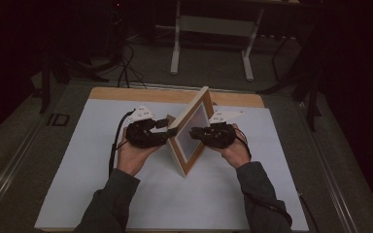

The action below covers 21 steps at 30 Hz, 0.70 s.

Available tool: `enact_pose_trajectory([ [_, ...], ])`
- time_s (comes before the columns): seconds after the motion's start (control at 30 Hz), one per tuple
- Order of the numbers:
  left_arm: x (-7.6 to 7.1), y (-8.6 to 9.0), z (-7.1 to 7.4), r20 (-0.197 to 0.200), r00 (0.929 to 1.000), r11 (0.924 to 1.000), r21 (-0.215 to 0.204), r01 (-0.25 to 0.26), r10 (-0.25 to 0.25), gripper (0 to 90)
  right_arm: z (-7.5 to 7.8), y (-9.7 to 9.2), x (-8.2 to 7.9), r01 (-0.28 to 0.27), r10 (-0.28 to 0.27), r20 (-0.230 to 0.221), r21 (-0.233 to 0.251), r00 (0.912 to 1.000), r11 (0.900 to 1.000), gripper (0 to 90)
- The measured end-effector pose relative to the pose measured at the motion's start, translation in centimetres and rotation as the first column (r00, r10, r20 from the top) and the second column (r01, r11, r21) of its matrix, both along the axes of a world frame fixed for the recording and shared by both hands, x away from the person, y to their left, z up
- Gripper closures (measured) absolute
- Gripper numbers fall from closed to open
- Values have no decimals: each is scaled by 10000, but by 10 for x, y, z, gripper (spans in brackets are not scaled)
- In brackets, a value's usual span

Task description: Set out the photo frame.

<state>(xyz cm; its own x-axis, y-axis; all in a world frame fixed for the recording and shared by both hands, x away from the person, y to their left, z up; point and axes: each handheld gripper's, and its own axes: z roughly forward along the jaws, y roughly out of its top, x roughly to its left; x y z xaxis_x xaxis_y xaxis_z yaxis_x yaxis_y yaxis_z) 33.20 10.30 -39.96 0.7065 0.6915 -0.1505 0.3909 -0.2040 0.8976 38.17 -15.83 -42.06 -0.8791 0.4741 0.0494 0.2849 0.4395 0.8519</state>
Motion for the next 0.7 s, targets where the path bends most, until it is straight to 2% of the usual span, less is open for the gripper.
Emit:
enact_pose_trajectory([
  [0.07, -1, -1, -2, -9, 10000, 9999, 103, -39, 39, 507, 1, -2, 1, 70, -70, 8, 17, 10000, 10000, 748],
  [0.13, -2, -3, -8, -222, 9995, 9997, 112, -219, 221, 507, 1, -4, 1, 141, -141, 8, 59, 9999, 9999, 736],
  [0.27, -5, -6, -15, -281, 9990, 9993, 147, -336, 340, 524, 2, -6, 2, 311, -311, 62, 68, 9995, 9995, 715],
  [0.4, -9, -11, -18, -219, 9990, 9986, 358, -381, 389, 566, 2, -9, 3, 427, -428, 33, 119, 9991, 9990, 707],
  [0.53, -13, -12, -18, 5, 9986, 9975, 461, -533, 534, 614, 2, -11, 4, 527, -528, 21, 192, 9986, 9984, 705],
  [0.7, -14, -12, -17, 33, 9986, 9967, 614, -531, 530, 626, 1, -14, 5, 590, -590, -29, 147, 9983, 9981, 690],
])
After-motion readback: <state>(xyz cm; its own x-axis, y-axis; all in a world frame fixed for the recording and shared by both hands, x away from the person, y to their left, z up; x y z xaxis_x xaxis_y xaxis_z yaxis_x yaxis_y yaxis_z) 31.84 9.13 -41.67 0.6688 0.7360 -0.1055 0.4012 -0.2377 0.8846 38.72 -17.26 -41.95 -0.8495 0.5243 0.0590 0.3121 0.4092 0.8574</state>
